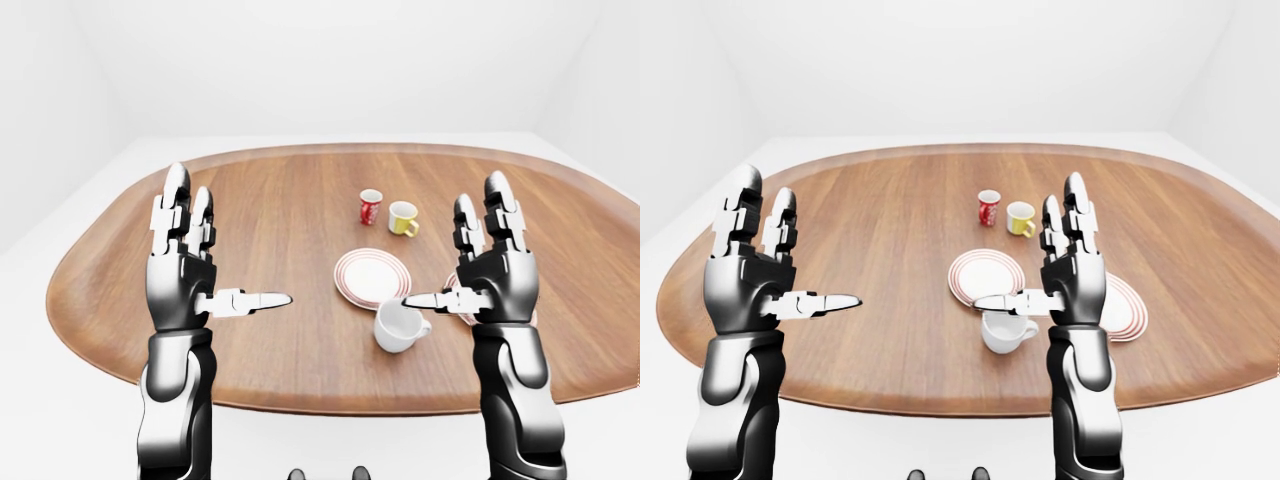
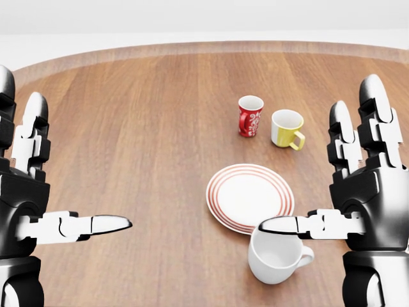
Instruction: Put the white mug on the left plate.
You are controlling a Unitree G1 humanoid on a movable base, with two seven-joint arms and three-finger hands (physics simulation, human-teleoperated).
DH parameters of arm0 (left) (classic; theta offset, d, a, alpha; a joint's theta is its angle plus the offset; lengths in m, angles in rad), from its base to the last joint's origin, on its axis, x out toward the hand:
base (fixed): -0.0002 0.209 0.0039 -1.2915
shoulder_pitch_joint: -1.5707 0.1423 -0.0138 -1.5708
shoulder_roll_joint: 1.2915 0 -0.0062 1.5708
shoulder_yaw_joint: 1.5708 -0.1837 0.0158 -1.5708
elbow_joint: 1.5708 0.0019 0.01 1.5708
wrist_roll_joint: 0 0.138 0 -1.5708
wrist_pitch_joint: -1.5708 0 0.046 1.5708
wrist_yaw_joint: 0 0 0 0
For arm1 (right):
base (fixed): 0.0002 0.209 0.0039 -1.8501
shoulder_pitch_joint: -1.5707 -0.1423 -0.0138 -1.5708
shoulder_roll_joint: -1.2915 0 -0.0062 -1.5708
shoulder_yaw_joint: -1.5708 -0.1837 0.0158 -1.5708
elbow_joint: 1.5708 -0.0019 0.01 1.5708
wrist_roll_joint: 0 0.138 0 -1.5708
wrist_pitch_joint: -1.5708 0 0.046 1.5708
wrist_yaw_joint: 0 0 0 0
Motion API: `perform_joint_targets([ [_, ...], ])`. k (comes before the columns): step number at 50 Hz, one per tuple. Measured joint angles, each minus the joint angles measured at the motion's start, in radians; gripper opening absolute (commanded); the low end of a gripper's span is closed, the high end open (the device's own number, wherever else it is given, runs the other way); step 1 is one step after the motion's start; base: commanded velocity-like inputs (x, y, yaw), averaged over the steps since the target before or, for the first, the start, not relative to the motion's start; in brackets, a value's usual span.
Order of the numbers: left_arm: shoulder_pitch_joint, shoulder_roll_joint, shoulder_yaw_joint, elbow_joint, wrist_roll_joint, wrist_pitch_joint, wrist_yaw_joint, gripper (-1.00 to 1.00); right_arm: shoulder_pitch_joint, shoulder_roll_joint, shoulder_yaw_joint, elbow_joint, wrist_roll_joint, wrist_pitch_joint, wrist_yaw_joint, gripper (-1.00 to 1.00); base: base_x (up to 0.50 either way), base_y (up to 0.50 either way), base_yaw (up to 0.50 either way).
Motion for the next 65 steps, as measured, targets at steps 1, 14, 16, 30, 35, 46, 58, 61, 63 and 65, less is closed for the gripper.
perform_joint_targets([
  [1,0.000,0.000,0.000,0.000,0.000,0.000,0.000,0.96,0.000,-0.001,-0.001,0.000,0.001,0.000,0.001,1.00,0.50,0.03,0.00],
  [14,-0.007,0.000,-0.001,0.001,0.000,0.000,0.000,0.96,-0.003,-0.005,-0.011,-0.001,0.005,0.000,0.007,1.00,0.50,0.03,0.00],
  [16,-0.007,0.000,-0.001,0.001,0.000,0.000,0.000,0.96,-0.003,-0.005,-0.012,-0.001,0.005,0.000,0.008,1.00,0.50,0.04,0.00],
  [30,-0.008,0.001,-0.001,0.002,0.000,0.000,0.000,0.96,-0.006,-0.007,-0.018,0.002,0.005,0.000,0.008,1.00,0.50,0.01,0.00],
  [35,-0.007,0.001,-0.001,0.001,-0.001,0.000,-0.001,0.96,-0.008,-0.008,-0.019,0.007,0.000,0.000,0.003,1.00,0.48,0.00,0.00],
  [46,-0.004,0.000,-0.001,0.002,0.000,0.000,-0.001,0.96,-0.025,-0.013,-0.001,0.007,-0.068,0.000,-0.037,1.00,0.02,0.00,0.00],
  [58,-0.001,0.000,-0.003,0.004,0.004,0.000,-0.002,0.95,-0.003,-0.013,0.096,-0.056,-0.260,0.000,-0.014,1.00,0.00,0.00,0.00],
  [61,-0.001,-0.001,-0.004,0.004,0.005,0.000,-0.002,0.96,0.035,-0.008,0.127,-0.083,-0.296,0.000,0.007,1.00,0.00,0.00,0.00],
  [63,0.000,-0.001,-0.005,0.004,0.006,0.000,-0.002,0.96,0.062,-0.006,0.148,-0.097,-0.317,0.000,0.020,1.00,0.00,0.00,0.00],
  [65,0.001,-0.002,-0.005,0.004,0.007,0.000,-0.003,0.96,0.086,-0.005,0.167,-0.106,-0.335,0.000,0.031,1.00,0.00,0.00,0.00],
])
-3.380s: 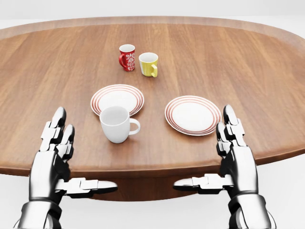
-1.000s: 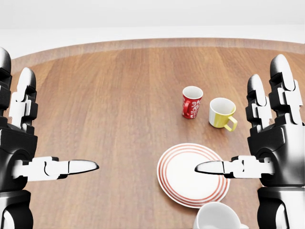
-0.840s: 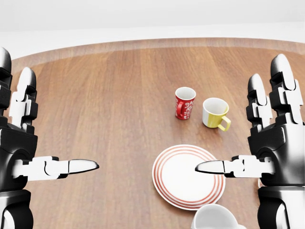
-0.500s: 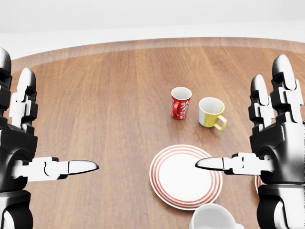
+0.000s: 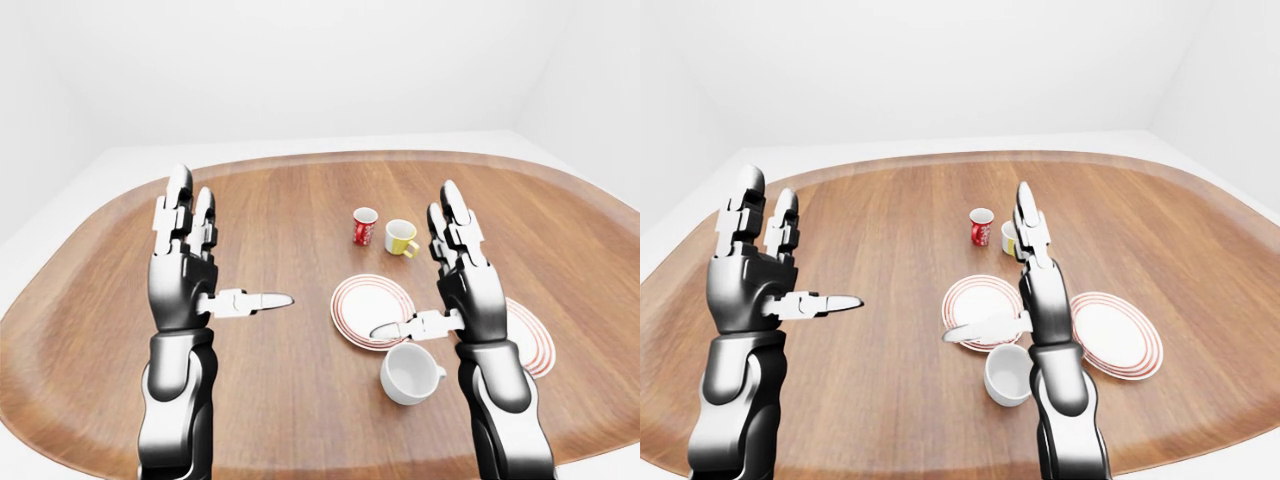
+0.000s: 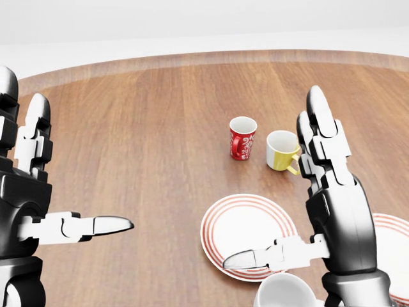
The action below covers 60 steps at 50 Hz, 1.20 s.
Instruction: Put the white mug on the left plate.
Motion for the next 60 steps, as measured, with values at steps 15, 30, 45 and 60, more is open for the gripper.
perform_joint_targets([
  [15,0.002,0.000,0.002,-0.001,0.001,0.000,-0.001,0.96,0.145,-0.032,0.123,-0.055,-0.094,0.000,0.112,1.00,0.00,0.00,0.00],
  [30,0.004,0.000,0.003,-0.004,0.002,0.000,-0.001,0.96,0.201,-0.057,0.146,-0.092,-0.149,0.000,0.191,1.00,0.00,0.00,0.00],
  [45,0.000,0.001,0.006,-0.005,-0.001,0.000,0.001,0.96,0.224,-0.069,0.132,-0.081,-0.315,0.000,0.261,1.00,0.00,0.00,0.00],
  [60,-0.010,0.005,0.011,0.000,-0.003,0.000,0.002,0.96,0.233,-0.043,0.084,-0.048,-0.477,0.000,0.324,1.00,0.00,0.00,0.00],
])
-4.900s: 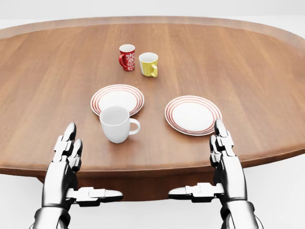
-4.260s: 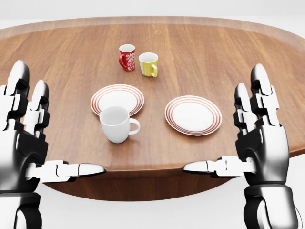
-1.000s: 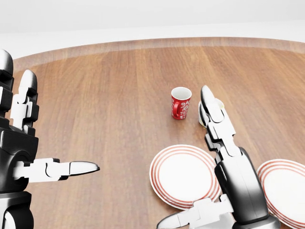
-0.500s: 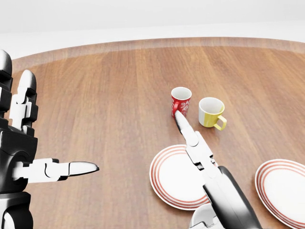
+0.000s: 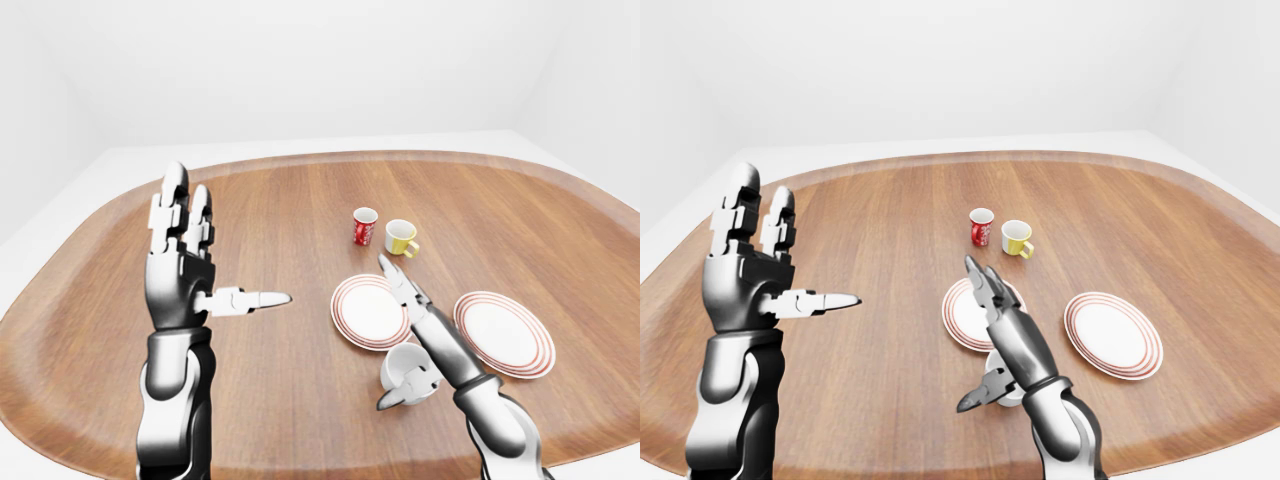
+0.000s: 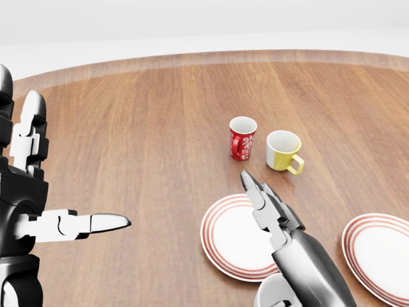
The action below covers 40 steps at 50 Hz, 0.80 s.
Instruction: Put the white mug on the left plate.
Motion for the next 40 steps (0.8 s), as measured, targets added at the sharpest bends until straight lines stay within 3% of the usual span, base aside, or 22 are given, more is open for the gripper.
perform_joint_targets([
  [19,-0.004,0.002,0.003,0.001,-0.001,0.000,0.001,0.96,0.003,0.025,-0.043,0.034,-0.149,0.000,0.042,1.00,0.00,0.00,0.00],
  [40,0.004,0.000,0.002,0.004,0.000,0.000,-0.001,0.96,0.011,0.029,-0.033,0.121,-0.270,0.000,-0.003,1.00,0.00,0.00,0.00],
])
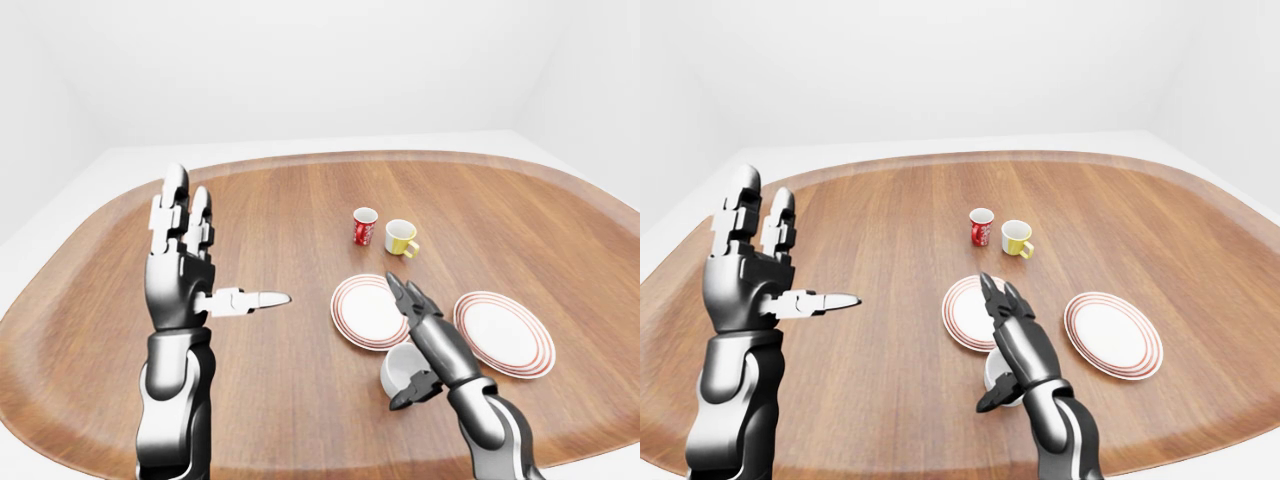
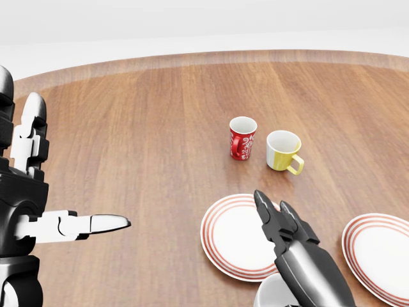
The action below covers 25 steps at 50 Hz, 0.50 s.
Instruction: Put the white mug on the left plate.
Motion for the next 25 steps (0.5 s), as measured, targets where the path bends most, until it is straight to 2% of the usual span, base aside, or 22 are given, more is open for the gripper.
perform_joint_targets([
  [25,0.002,-0.002,-0.004,-0.003,0.002,0.000,0.001,0.96,-0.015,-0.004,-0.015,0.082,-0.080,0.000,-0.033,1.00,0.00,0.00,0.00],
])
